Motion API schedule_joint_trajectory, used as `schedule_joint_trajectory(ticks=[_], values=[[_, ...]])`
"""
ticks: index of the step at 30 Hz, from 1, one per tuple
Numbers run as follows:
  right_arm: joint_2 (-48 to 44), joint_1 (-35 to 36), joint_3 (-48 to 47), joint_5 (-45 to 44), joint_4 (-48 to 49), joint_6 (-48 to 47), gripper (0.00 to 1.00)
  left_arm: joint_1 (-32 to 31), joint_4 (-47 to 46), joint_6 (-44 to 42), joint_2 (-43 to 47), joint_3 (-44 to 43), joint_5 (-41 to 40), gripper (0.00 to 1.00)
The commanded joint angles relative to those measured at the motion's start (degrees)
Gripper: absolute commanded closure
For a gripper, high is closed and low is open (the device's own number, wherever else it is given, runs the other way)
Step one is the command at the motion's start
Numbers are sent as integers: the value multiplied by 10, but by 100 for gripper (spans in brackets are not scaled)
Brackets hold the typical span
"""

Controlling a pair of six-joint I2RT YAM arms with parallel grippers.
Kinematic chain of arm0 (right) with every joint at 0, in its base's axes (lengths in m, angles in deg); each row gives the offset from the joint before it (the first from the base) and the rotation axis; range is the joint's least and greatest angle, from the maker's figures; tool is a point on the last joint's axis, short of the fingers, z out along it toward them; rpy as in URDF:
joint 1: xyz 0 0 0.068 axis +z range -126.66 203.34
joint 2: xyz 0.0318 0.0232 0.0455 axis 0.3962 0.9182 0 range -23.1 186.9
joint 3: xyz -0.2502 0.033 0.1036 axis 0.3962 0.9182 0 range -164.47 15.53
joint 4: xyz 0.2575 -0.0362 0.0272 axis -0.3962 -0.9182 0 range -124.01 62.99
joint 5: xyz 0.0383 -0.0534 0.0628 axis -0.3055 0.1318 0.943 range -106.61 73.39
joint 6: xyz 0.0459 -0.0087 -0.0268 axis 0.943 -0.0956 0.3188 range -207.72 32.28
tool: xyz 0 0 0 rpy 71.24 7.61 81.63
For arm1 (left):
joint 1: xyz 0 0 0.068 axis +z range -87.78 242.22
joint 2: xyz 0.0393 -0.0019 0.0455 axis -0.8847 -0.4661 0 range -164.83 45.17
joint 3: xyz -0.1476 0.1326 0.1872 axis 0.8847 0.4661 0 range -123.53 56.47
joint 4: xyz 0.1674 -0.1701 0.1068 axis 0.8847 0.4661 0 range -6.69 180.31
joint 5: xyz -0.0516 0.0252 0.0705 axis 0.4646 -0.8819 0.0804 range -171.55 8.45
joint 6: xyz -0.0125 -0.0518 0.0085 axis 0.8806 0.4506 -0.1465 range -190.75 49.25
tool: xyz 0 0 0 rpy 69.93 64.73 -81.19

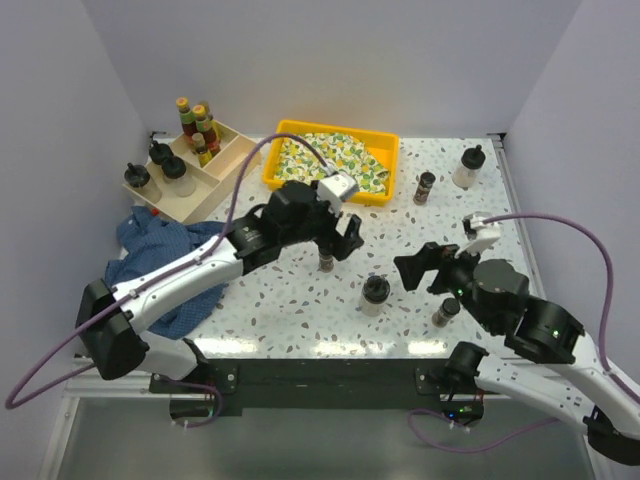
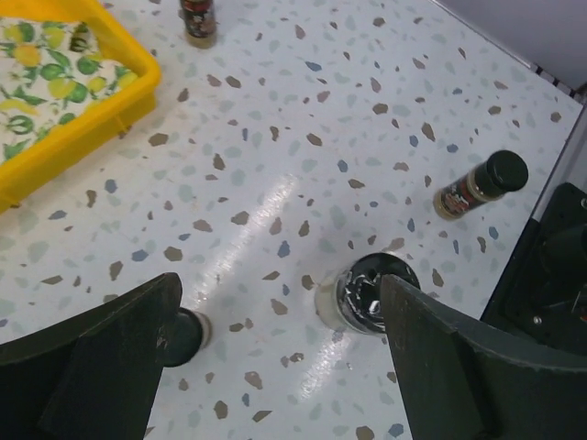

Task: Organize the condiment bottles
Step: Move the bottle to the center of the board, then pick up the bottle from the center of the board.

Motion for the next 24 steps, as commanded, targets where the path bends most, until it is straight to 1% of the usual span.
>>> schedule_joint_trajectory(ticks=[1,2,3,5,6,9,12,17,24], values=[[-36,0,-26,-25,-31,-17,1,-76,24,-4,-38,-31,-56,6],[-44,0,-27,-28,-34,-18,2,-87,24,-4,-54,-40,-58,6],[-60,0,-27,-32,-36,-21,1,-112,26,-9,-63,-45,-58,5],[-75,0,-28,-38,-37,-22,1,-144,39,-18,-92,-62,-102,1],[-90,0,-29,-42,-38,-24,1,-152,44,-19,-102,-68,-112,0],[-106,0,-38,-53,-40,-34,1,-176,54,-22,-134,-90,-125,0],[-118,0,-47,-73,-44,-45,1,-184,59,-22,-160,-103,-131,0],[-123,0,-54,-80,-58,-48,1,-186,85,-11,-191,-122,-154,1],[-129,0,-39,-76,-54,-51,1,-188,80,-11,-215,-102,-150,3]])
